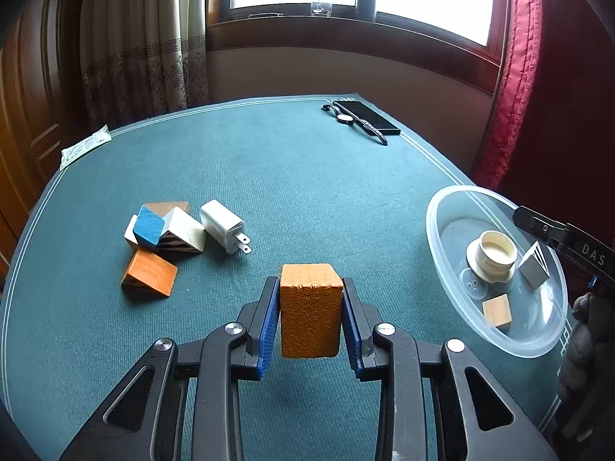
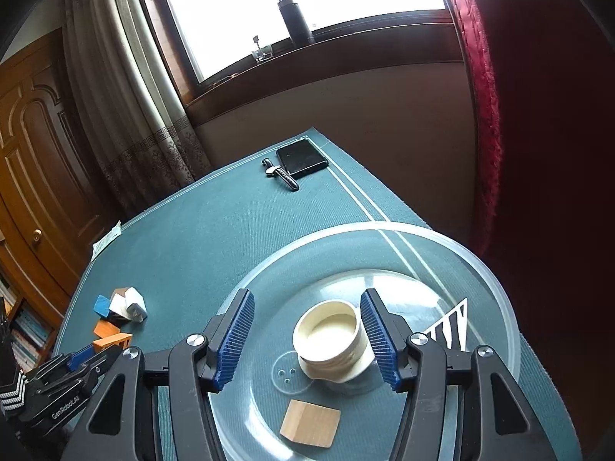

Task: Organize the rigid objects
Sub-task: 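Carry the cup and orange cube over the bowl with both tools, then release the orange cube and the cup into the bowl with both tools, then move the left tool to the orange block and grasp it, then grasp the white phone charger with the right tool while the left tool holds the orange block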

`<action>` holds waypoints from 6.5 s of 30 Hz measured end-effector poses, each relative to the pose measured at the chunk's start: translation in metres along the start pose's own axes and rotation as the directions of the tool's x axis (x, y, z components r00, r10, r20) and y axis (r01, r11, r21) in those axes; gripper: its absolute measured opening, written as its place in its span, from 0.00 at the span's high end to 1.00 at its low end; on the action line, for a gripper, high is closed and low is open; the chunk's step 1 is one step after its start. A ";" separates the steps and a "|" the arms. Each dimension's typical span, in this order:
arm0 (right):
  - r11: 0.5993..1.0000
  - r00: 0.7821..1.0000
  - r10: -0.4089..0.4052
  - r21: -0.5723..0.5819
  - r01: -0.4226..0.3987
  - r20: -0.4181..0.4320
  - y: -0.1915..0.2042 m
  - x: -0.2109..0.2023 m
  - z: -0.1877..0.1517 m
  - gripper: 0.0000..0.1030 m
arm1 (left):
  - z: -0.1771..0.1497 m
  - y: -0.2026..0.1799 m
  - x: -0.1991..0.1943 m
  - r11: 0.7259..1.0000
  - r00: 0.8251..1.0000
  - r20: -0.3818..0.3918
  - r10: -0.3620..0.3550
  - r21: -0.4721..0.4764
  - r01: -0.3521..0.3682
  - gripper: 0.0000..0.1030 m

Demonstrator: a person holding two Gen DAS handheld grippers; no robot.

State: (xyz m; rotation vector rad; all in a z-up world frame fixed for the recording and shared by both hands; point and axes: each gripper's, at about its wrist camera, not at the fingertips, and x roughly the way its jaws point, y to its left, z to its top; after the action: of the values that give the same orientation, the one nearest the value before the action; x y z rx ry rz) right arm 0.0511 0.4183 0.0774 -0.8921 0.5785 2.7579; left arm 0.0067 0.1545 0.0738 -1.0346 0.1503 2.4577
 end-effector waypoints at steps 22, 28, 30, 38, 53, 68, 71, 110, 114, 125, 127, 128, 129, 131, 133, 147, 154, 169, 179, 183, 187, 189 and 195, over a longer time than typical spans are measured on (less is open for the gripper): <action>1.000 0.998 -0.001 0.029 0.000 0.055 -0.009 -0.016 0.006 0.33 | 0.020 -0.102 0.011 0.960 0.976 -0.061 -0.208 0.177 0.215 0.69; 0.999 0.997 -0.013 0.045 0.010 0.071 -0.014 -0.018 0.009 0.33 | 0.018 -0.122 0.018 0.937 0.960 -0.081 -0.267 0.212 0.279 0.69; 0.998 0.997 -0.018 0.054 0.014 0.080 -0.015 -0.019 0.009 0.31 | 0.017 -0.126 0.019 0.930 0.955 -0.088 -0.283 0.219 0.296 0.68; 0.996 0.995 -0.030 0.091 0.021 0.100 -0.022 -0.020 0.010 0.23 | 0.020 -0.117 0.014 0.940 0.960 -0.026 -0.280 0.194 0.279 0.18; 0.998 0.996 -0.026 0.056 0.021 0.090 -0.013 -0.016 0.003 0.21 | 0.021 -0.089 0.015 0.970 0.980 -0.003 -0.201 0.137 0.200 0.18; 0.997 0.995 -0.014 -0.079 0.021 0.098 0.017 -0.015 -0.011 0.21 | 0.023 -0.029 0.012 0.996 0.996 0.017 -0.090 0.022 0.089 0.18; 0.994 0.995 -0.004 -0.108 0.014 0.096 0.024 -0.015 -0.014 0.21 | 0.021 -0.012 0.012 0.998 0.998 0.023 -0.062 -0.005 0.062 0.18; 0.924 0.991 0.124 -0.360 -0.132 -0.048 0.101 -0.007 -0.071 0.14 | 0.013 0.141 0.051 0.924 0.963 -0.078 0.259 -0.271 -0.271 0.18; 0.921 0.991 0.124 -0.365 -0.136 -0.057 0.105 -0.005 -0.073 0.14 | 0.012 0.146 0.061 0.907 0.946 -0.107 0.307 -0.267 -0.325 0.18; 0.916 0.989 0.121 -0.375 -0.142 -0.081 0.114 0.001 -0.079 0.13 | -0.015 0.172 0.036 0.902 0.947 -0.124 0.297 -0.289 -0.321 0.18; 0.918 0.989 0.119 -0.371 -0.141 -0.083 0.115 0.002 -0.079 0.11 | -0.019 0.176 0.032 0.900 0.946 -0.124 0.301 -0.290 -0.324 0.18; 0.919 0.990 0.116 -0.369 -0.139 -0.083 0.116 0.002 -0.078 0.10 | -0.021 0.177 0.031 0.900 0.945 -0.124 0.302 -0.288 -0.326 0.18; 0.920 0.990 0.115 -0.368 -0.138 -0.084 0.116 0.003 -0.078 0.10 | -0.022 0.178 0.030 0.901 0.945 -0.124 0.302 -0.286 -0.326 0.18; 0.921 0.989 0.119 -0.363 -0.142 -0.085 0.117 0.004 -0.075 0.10 | -0.023 0.179 0.029 0.904 0.946 -0.121 0.301 -0.281 -0.323 0.18; 0.921 0.990 0.118 -0.365 -0.137 -0.073 0.120 0.003 -0.072 0.10 | -0.022 0.179 0.029 0.906 0.948 -0.116 0.295 -0.280 -0.316 0.22; 0.889 0.975 0.171 -0.403 -0.216 -0.144 0.174 0.044 -0.055 0.12 | -0.014 0.174 0.031 0.933 0.969 -0.072 0.236 -0.262 -0.247 0.70; 0.897 0.957 0.136 -0.379 -0.229 -0.256 0.193 0.097 -0.049 0.39 | -0.014 0.166 0.021 0.946 0.978 -0.047 0.203 -0.248 -0.209 0.70; 0.889 0.945 0.116 -0.391 -0.236 -0.307 0.225 0.145 -0.038 0.57 | -0.016 0.164 0.003 0.950 0.986 -0.022 0.164 -0.267 -0.164 0.70; 0.882 0.951 0.103 -0.415 -0.223 -0.292 0.225 0.140 -0.041 0.77 | -0.017 0.162 0.002 0.951 0.988 -0.022 0.153 -0.268 -0.153 0.70; 0.882 0.951 0.116 -0.410 -0.231 -0.287 0.220 0.129 -0.041 0.77 | -0.017 0.159 0.002 0.953 0.989 -0.020 0.148 -0.263 -0.148 0.70; 0.883 0.950 0.131 -0.404 -0.241 -0.282 0.213 0.115 -0.042 0.77 | -0.016 0.156 0.001 0.956 0.990 -0.018 0.141 -0.259 -0.141 0.70; 0.883 0.950 0.139 -0.401 -0.246 -0.278 0.210 0.108 -0.043 0.77 | -0.016 0.154 0.000 0.957 0.990 -0.015 0.139 -0.253 -0.138 0.70; 0.886 0.950 0.163 -0.383 -0.260 -0.266 0.197 0.087 -0.043 0.77 | -0.015 0.147 -0.002 0.962 0.990 -0.011 0.138 -0.236 -0.137 0.70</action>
State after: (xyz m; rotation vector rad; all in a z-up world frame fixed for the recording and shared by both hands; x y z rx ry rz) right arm -0.0529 0.2261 0.0541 -1.3218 0.1168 3.0635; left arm -0.0499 0.0198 0.0527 -1.1508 -0.0781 2.6526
